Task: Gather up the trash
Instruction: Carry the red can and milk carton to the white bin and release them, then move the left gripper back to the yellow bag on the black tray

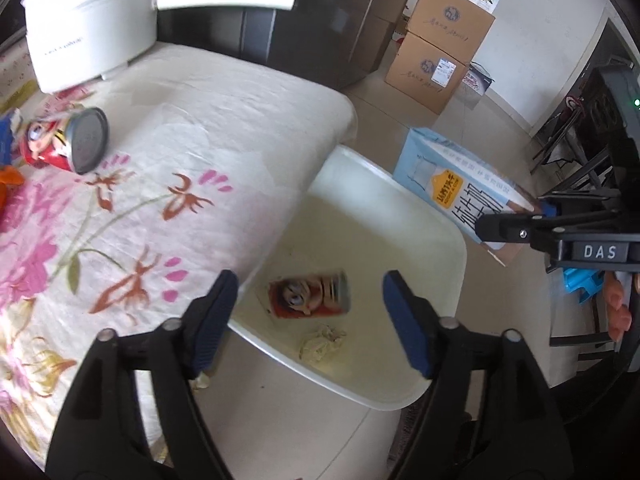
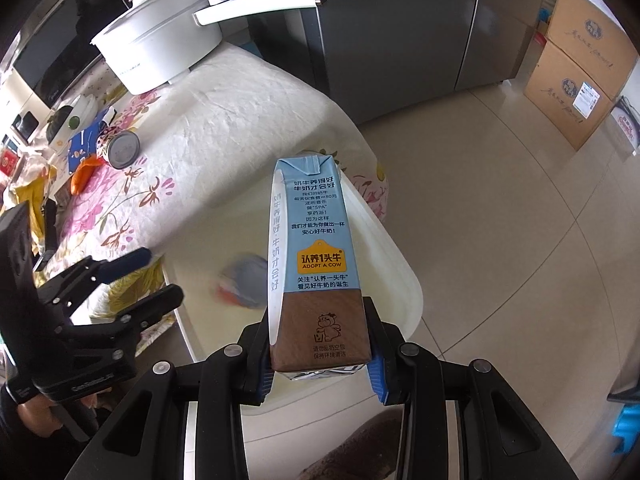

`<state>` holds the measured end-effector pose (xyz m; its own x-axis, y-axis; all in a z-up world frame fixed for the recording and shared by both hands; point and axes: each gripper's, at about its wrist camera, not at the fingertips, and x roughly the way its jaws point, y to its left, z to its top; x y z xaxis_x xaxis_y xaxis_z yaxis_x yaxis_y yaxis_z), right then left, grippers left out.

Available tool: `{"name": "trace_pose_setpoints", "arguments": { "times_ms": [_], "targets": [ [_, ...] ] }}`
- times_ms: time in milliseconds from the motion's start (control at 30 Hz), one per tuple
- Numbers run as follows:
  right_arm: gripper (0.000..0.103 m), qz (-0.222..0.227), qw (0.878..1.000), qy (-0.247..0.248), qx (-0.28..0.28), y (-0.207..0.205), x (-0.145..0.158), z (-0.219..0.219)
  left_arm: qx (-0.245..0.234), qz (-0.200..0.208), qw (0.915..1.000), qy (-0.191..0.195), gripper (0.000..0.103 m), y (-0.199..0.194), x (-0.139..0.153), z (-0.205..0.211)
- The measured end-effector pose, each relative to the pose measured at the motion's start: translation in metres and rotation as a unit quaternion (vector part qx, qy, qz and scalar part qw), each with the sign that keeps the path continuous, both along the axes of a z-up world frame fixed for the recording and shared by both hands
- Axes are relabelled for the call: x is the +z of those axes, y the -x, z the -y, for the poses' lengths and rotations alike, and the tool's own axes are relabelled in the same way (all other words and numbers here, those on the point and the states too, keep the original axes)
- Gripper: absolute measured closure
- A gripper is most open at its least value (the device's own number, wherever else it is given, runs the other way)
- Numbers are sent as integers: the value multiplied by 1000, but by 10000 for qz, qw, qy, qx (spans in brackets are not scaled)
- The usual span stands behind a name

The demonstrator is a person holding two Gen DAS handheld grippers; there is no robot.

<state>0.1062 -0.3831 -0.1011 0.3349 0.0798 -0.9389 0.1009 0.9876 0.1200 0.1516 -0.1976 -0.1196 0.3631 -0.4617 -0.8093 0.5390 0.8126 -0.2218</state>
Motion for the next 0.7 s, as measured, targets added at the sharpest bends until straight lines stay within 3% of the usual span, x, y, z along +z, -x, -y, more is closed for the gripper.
{"name": "trace_pose_setpoints", "arguments": {
  "times_ms": [267, 500, 533, 633, 700],
  "targets": [
    [65, -72, 10000, 64, 23, -2, -3, -4, 502, -41, 9986, -177, 18, -4, 10, -41],
    [64, -130, 9998, 160, 41, -2, -7, -10, 841, 17, 9960, -309, 7, -1, 20, -74],
    [62, -137, 9997, 202, 35, -2, -8, -11, 879, 24, 9956, -330, 7, -1, 22, -78],
    [34, -134, 9994, 301, -44, -4, -7, -12, 998, 29, 9943, -386, 6, 0, 26, -93],
    [32, -80, 9996, 279, -65, -4, -5, -13, 1091, 36, 9932, -410, 5, 2, 29, -107]
  ]
}}
